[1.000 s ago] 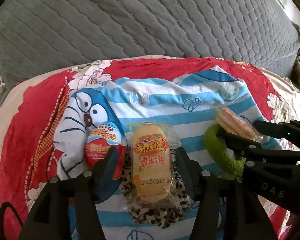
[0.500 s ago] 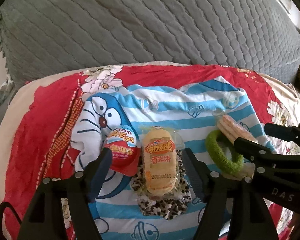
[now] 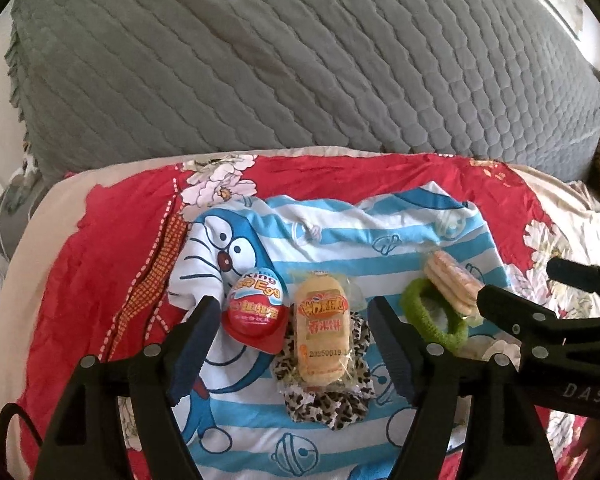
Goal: Organize objects
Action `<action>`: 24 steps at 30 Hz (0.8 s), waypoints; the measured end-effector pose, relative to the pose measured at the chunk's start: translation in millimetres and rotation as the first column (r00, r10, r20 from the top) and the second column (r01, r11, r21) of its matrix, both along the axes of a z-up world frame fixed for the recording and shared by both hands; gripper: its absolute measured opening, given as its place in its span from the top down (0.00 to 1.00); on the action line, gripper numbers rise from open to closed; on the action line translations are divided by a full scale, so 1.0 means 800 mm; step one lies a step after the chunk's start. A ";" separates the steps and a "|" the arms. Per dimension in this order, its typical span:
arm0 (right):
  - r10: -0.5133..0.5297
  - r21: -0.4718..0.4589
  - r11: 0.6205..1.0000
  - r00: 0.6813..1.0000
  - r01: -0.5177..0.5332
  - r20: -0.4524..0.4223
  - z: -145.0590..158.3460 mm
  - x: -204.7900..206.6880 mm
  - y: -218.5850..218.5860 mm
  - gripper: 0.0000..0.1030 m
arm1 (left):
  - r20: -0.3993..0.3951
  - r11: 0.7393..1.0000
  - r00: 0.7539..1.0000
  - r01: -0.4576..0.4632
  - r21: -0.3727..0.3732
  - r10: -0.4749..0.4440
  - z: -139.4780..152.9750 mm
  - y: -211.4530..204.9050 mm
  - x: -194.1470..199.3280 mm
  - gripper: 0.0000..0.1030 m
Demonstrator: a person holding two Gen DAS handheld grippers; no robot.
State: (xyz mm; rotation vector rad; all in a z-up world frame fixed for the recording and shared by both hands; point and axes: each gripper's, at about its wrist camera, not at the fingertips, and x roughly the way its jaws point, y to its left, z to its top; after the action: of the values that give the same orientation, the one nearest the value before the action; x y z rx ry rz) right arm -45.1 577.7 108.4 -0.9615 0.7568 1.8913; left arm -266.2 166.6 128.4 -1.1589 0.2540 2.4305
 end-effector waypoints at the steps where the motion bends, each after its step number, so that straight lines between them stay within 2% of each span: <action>1: -0.001 -0.007 1.000 1.000 0.001 -0.009 0.001 0.001 -0.001 0.08 | 0.007 1.000 1.000 -0.003 0.005 0.003 0.001 -0.001 0.001 0.25; 8: 0.011 0.011 1.000 0.999 -0.011 -0.032 0.018 0.008 -0.010 0.03 | 0.006 1.000 1.000 -0.017 0.012 0.017 0.013 -0.008 0.010 0.24; 12: 0.019 0.017 1.000 0.999 -0.018 -0.044 0.026 0.011 -0.015 0.02 | 0.005 0.999 1.000 -0.029 0.024 0.029 0.022 -0.015 0.015 0.18; 24: 0.062 0.049 0.997 0.996 -0.059 -0.059 0.054 0.021 -0.040 0.02 | 0.006 0.999 1.000 -0.017 0.048 0.016 0.046 -0.034 0.034 0.12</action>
State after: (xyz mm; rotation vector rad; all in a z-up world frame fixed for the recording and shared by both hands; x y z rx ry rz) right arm -28.3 546.1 151.9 -0.9105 0.7225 1.9895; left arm -238.6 139.1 164.9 -1.1517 0.1839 2.4334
